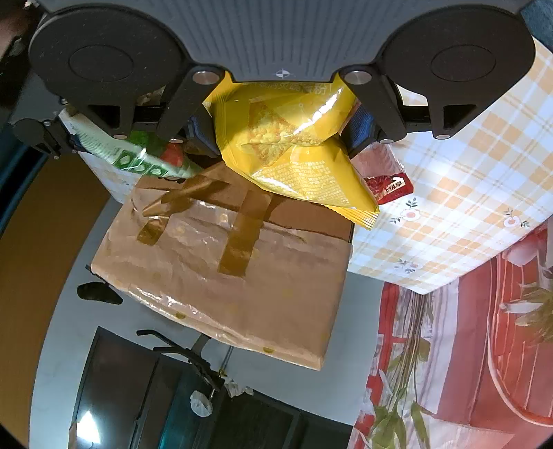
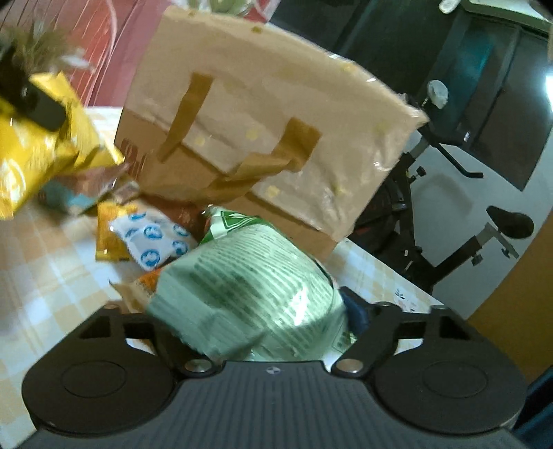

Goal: Organize snacks
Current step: 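Grasp the yellow chip bag with the left tool while the right tool grasps the green-white bag, then lift both bags and carry them over the box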

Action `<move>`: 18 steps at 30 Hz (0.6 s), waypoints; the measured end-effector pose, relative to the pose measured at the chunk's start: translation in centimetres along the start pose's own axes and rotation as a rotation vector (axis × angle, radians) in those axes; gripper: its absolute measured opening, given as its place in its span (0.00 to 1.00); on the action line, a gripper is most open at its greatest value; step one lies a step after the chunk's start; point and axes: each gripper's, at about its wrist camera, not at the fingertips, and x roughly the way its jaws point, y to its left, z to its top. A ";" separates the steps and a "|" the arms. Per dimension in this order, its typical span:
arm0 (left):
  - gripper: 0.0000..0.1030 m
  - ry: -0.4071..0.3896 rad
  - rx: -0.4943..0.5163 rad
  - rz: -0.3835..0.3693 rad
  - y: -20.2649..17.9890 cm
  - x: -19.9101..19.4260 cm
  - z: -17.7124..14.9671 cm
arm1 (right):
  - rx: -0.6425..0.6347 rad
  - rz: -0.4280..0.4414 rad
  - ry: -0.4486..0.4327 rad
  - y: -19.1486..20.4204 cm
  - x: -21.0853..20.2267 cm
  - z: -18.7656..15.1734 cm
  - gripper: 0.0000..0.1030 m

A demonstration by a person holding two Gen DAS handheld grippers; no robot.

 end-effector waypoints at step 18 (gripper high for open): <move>0.75 -0.040 -0.001 0.016 0.1 -2.0 0.4 | 0.452 0.126 -0.081 -3.3 -7.4 -0.3 0.69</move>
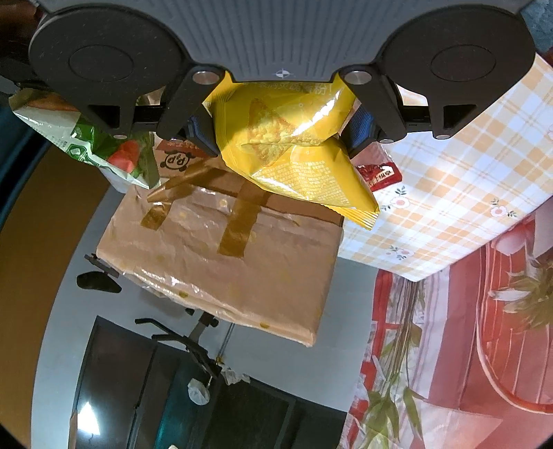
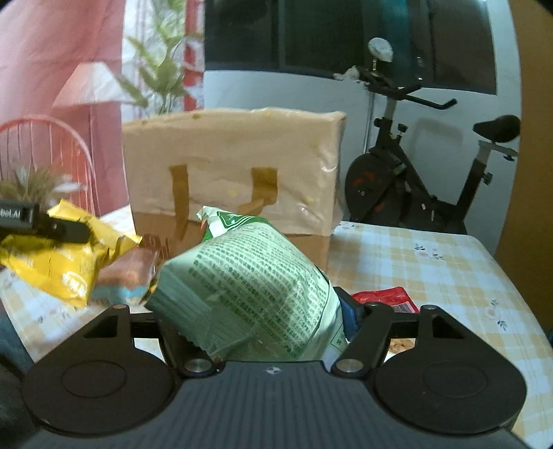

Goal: Organize snacks
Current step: 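Lift both bags and carry them over the box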

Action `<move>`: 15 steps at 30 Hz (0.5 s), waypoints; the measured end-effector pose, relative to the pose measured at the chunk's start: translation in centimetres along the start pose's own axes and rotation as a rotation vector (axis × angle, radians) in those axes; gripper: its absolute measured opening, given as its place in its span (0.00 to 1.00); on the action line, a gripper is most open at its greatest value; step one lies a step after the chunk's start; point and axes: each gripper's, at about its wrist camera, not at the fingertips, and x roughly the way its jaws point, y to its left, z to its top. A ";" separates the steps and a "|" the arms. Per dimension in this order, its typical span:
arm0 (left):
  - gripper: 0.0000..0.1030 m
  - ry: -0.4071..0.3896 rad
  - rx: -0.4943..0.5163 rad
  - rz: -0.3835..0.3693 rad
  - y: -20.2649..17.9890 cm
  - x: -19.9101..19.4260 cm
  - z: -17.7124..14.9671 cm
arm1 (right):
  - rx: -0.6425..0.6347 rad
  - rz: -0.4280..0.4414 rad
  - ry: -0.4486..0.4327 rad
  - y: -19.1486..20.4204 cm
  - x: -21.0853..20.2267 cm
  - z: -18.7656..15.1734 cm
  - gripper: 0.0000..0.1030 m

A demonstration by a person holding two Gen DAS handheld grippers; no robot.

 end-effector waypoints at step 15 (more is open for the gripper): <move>0.76 -0.131 0.041 -0.094 0.6 -2.2 5.3 | 0.063 0.012 -0.177 -1.0 -3.3 4.8 0.69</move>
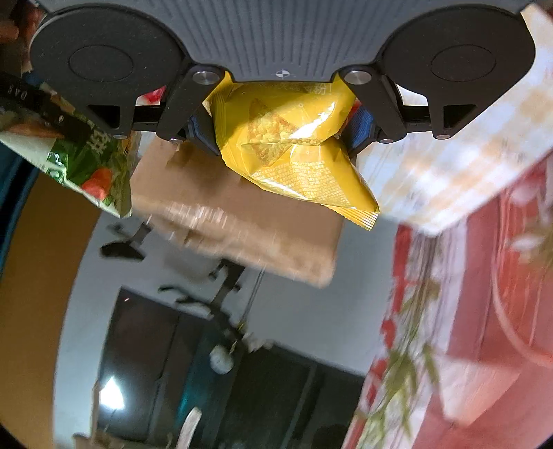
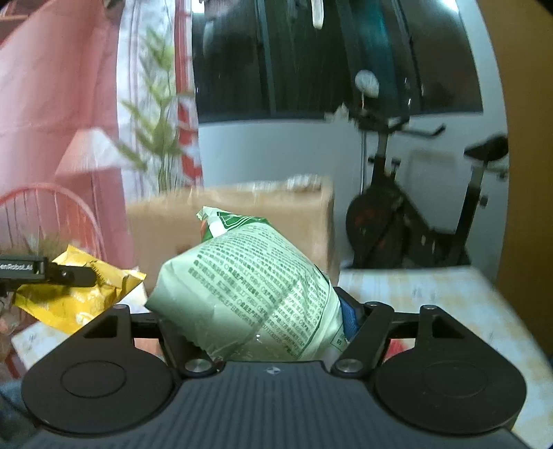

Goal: Organize snacks
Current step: 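Lift both bags and carry them over the box, then open both tools to drop the bags into the box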

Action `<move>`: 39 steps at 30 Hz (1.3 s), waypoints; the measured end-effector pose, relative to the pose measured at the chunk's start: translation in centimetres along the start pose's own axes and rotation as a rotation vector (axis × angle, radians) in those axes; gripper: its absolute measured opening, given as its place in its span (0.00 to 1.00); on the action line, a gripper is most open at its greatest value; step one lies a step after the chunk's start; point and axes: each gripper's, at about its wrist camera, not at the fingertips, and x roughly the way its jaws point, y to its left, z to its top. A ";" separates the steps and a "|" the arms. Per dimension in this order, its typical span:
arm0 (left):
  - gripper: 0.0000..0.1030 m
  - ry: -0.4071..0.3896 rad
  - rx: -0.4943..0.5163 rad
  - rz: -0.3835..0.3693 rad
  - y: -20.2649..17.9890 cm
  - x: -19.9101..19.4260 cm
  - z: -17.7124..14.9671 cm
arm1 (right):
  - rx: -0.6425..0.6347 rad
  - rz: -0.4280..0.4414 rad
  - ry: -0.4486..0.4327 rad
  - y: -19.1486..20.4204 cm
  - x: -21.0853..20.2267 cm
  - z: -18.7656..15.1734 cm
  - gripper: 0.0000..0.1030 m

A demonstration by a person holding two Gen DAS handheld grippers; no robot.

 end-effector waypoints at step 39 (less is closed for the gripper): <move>0.89 -0.007 0.195 0.060 -0.7 14.4 13.4 | 0.259 0.048 0.050 -1.5 18.0 11.8 0.90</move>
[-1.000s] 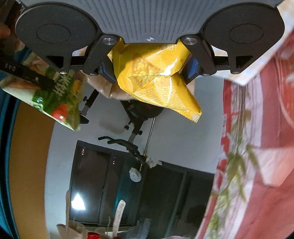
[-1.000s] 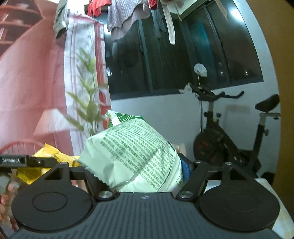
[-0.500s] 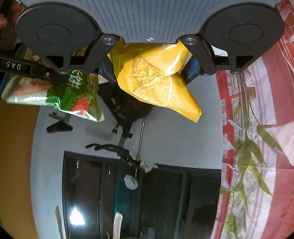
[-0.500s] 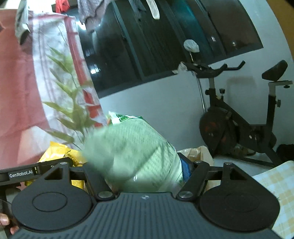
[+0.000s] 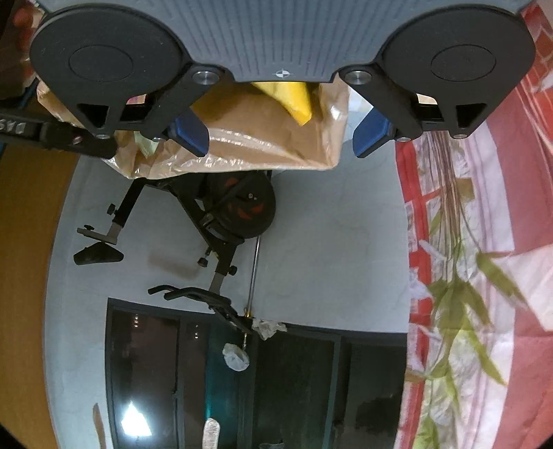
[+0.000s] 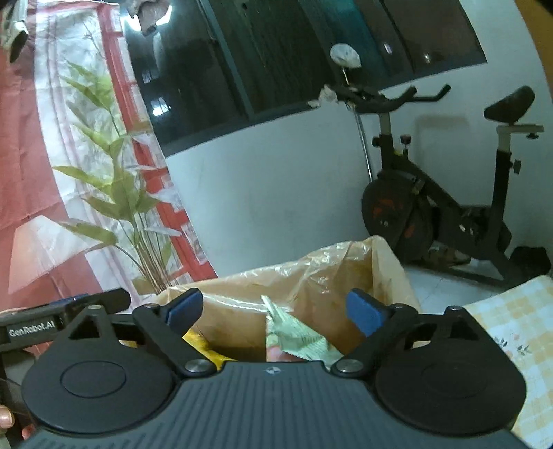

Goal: Organize snacks
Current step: 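Open both tools to drop the bags into the box, then move both tools back to the remaining snacks on the table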

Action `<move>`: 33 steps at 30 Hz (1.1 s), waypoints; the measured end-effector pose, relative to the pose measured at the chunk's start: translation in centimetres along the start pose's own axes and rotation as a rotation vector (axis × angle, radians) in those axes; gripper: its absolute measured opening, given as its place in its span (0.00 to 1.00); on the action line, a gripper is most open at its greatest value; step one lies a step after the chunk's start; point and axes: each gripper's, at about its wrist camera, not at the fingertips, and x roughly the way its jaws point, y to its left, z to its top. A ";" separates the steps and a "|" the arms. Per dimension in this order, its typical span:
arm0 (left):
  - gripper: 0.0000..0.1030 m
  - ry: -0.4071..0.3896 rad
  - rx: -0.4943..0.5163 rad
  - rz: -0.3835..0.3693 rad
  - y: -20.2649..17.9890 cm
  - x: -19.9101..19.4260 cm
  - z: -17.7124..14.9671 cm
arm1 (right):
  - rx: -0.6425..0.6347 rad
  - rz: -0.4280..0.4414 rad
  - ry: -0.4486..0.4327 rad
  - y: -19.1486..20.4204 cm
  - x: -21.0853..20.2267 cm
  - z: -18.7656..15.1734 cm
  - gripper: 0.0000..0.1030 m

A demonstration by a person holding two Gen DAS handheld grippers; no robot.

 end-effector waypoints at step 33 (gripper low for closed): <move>0.89 0.136 -0.165 0.212 -0.3 -11.8 -16.9 | -0.276 -0.151 0.076 -5.0 -13.3 -17.6 0.89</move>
